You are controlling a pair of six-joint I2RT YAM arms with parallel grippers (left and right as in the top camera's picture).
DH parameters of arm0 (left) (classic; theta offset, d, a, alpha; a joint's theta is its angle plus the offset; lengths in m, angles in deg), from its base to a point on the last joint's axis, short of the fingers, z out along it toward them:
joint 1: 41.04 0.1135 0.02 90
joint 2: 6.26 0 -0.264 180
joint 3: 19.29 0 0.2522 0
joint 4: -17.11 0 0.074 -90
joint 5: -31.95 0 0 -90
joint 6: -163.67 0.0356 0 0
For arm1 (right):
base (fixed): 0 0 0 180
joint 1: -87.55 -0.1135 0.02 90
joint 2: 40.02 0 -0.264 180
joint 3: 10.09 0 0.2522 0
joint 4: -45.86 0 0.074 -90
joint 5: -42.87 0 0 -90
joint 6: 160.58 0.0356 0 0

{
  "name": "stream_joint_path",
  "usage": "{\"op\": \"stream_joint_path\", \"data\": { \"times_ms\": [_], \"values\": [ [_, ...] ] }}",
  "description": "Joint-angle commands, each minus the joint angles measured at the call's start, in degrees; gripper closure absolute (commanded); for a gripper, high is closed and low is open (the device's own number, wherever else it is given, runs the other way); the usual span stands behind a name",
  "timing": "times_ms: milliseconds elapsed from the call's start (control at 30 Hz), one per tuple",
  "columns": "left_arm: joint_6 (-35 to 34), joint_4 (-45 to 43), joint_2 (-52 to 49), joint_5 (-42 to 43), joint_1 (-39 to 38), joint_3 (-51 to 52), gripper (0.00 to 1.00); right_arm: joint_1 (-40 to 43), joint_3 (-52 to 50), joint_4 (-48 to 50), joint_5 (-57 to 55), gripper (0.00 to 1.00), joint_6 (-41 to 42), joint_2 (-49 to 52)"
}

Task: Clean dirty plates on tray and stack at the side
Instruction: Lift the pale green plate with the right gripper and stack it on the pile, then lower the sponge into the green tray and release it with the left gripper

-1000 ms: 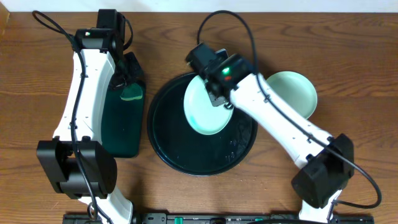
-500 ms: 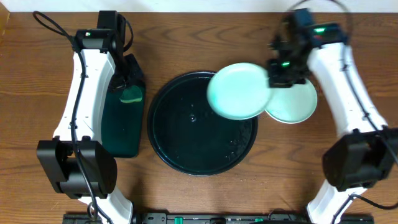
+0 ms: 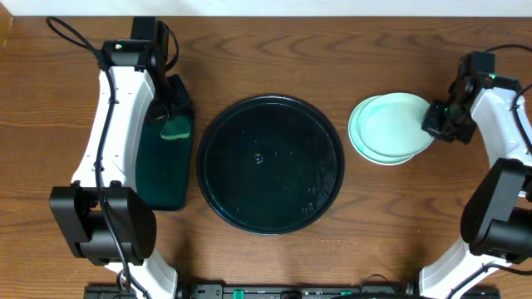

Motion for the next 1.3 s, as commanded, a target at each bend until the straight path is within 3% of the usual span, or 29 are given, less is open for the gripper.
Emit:
{"op": "stream_joint_path", "data": {
  "times_ms": [0, 233, 400, 600, 667, 700, 800, 1100, 1267],
  "values": [
    [2.27, 0.28, -0.15, -0.74, -0.02, 0.42, 0.93, -1.73, -0.17, 1.31, 6.10, 0.75, -2.16, -0.96],
    [17.55, 3.17, -0.31, -0.79, 1.31, 0.44, 0.93, -7.39, 12.46, -11.43, 8.39, 0.51, -5.31, -0.98],
    [18.67, 2.58, -0.46, -5.35, 3.10, 3.30, 0.93, -10.29, 21.35, -16.15, 8.37, 0.43, -7.04, -0.98],
    [19.21, -5.79, -0.66, -8.24, 5.92, 15.69, 0.93, -13.90, 21.77, -16.96, 7.10, 0.41, -9.01, -0.94],
    [19.50, -10.29, -0.66, -8.22, 6.56, 19.89, 0.86, -15.06, 21.77, -17.14, 6.43, 0.41, -9.90, -0.94],
    [19.50, -12.17, -0.66, -8.22, 6.69, 21.07, 0.76, -15.61, 21.77, -17.11, 6.43, 0.41, -10.75, -0.96],
    [19.47, -14.25, -0.66, -8.11, 6.73, 22.14, 0.30, -16.81, 21.77, -17.33, 6.40, 0.41, -12.94, -0.96],
    [20.68, -3.04, 8.13, -4.59, 6.69, 10.95, 0.29, -18.49, 22.34, -17.57, 6.47, 0.42, -13.88, -2.69],
    [20.17, -5.38, 19.21, -3.21, 6.69, 10.14, 0.28, -18.82, 24.59, -18.58, 6.49, 0.42, -13.86, -7.82]
  ]
}}
